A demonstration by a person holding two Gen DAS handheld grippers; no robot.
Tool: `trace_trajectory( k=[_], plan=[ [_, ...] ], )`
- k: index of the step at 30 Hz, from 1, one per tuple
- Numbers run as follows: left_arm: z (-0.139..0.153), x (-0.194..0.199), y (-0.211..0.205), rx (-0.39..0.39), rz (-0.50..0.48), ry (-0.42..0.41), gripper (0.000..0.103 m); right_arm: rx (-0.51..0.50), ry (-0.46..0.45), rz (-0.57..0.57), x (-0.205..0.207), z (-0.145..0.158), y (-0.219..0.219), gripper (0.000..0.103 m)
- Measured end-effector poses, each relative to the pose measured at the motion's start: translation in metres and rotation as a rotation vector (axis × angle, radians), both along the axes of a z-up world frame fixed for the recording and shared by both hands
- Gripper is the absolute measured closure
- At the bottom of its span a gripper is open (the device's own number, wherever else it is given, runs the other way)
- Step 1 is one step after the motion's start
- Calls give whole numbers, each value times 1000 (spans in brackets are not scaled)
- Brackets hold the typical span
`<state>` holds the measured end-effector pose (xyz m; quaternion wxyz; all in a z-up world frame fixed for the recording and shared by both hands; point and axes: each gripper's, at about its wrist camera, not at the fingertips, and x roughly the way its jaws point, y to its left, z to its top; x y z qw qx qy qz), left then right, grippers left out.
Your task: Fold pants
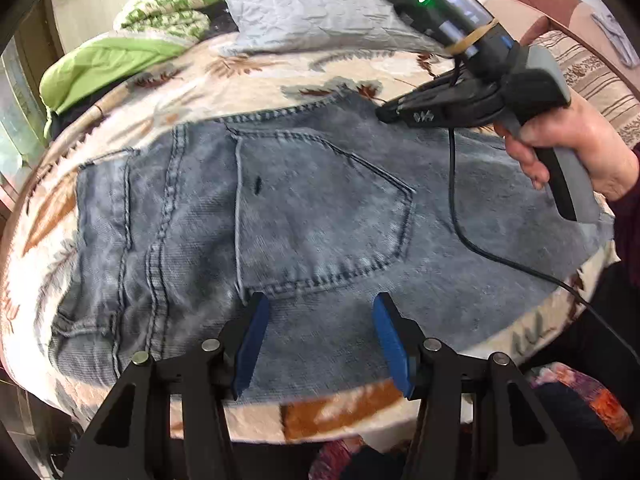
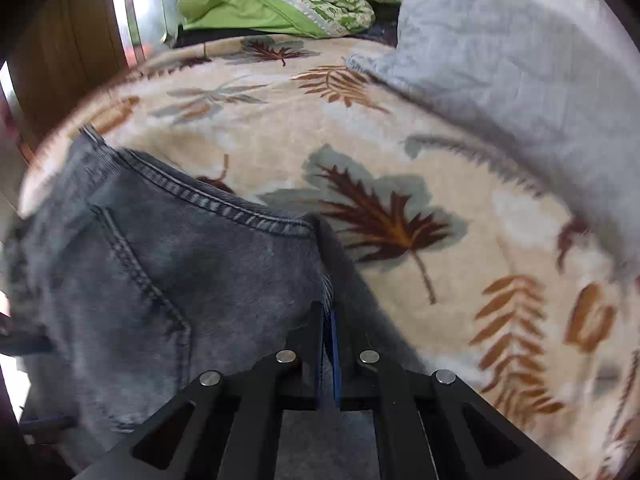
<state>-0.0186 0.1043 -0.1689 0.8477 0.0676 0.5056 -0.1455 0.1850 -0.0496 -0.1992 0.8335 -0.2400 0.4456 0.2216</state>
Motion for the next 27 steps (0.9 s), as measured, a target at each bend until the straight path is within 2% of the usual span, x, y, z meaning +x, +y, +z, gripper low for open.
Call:
trace_trajectory(
  k=[4, 5, 8, 11, 13, 14, 20, 23, 25, 27],
  plan=[
    [-5, 11, -3, 13, 5, -23, 48, -84, -59, -76, 21, -10, 2, 103],
    [-6, 12, -4, 21, 1, -27, 48, -72, -45, -92, 26, -12, -1, 103],
    [-8, 12, -6, 42, -8, -43, 48, 98, 21, -135, 38, -1, -20, 103],
    [-13, 8, -14, 104, -39, -72, 47, 265, 64, -253, 46, 19, -58, 101],
    [-12, 4, -18, 144, -50, -84, 46, 395, 133, -291, 46, 29, -85, 101],
    [-10, 2, -18, 144, -49, -78, 46, 425, 148, -304, 43, 33, -96, 101],
    [10, -12, -2, -5, -10, 1, 46, 371, 221, -299, -14, 30, -138, 101],
    [21, -16, -8, -60, -23, 5, 45, 343, 208, -333, -47, 18, -156, 101],
    [24, -16, -19, -59, -43, -5, 43, 359, 215, -359, -65, 10, -166, 101],
    [21, -12, -33, -24, -51, -6, 41, 374, 230, -377, -75, 3, -169, 101]
  ],
)
